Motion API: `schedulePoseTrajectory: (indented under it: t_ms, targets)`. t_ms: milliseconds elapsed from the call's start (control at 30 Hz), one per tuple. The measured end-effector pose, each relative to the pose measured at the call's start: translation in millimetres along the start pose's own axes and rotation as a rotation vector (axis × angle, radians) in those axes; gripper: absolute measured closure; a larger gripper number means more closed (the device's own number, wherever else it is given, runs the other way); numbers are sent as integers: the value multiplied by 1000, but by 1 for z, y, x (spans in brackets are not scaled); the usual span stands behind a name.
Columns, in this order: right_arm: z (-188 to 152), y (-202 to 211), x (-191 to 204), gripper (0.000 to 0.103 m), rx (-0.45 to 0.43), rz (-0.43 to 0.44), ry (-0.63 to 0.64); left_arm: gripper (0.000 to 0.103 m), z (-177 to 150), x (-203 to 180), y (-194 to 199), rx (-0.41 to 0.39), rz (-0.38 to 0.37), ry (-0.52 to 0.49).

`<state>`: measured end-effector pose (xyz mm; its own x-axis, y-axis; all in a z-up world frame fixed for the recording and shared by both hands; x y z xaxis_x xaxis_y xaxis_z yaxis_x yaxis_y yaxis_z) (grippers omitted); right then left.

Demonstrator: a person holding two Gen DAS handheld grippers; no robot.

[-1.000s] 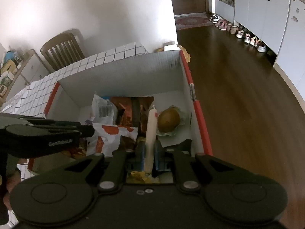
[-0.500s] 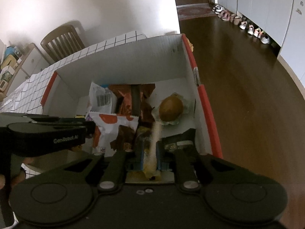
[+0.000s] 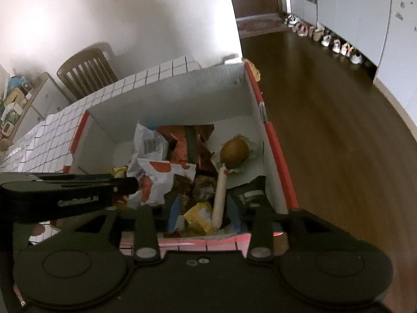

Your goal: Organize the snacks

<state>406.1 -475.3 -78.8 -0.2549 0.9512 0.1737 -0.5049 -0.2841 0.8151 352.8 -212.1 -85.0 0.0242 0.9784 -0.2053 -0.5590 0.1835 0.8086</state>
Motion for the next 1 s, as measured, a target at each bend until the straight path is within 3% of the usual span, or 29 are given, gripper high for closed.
schedulePoseTrajectory:
  t_ms: [167, 300, 467, 667, 1000]
  targets:
    - [-2, 22, 7, 44, -72, 1, 11, 32, -4, 2, 28, -55, -12, -23]
    - [-5, 36, 12, 39, -110, 15, -3, 32, -10, 5, 52, -96, -20, -34]
    - [-12, 57, 25, 22, -190, 6, 30, 32, -21, 10, 82, -143, -38, -47]
    - [-21, 82, 38, 11, -269, 19, 55, 26, -34, 19, 111, -186, -55, -44]
    - [-42, 118, 54, 1, -398, 14, 113, 18, -52, 30, 144, -241, -81, -10]
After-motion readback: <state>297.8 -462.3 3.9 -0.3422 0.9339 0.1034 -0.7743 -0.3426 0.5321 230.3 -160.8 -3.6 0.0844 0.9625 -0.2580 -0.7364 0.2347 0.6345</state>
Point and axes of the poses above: each gripper's, at about its wrist camera, not at the fingertips, and y roughly against the way its jaws point, x to its left, z to its top, the point moved 1 cm from there along -y, roughly the way its jaws point, and after that the axes turned 4 degrees about -z, right-handed, at the moved point
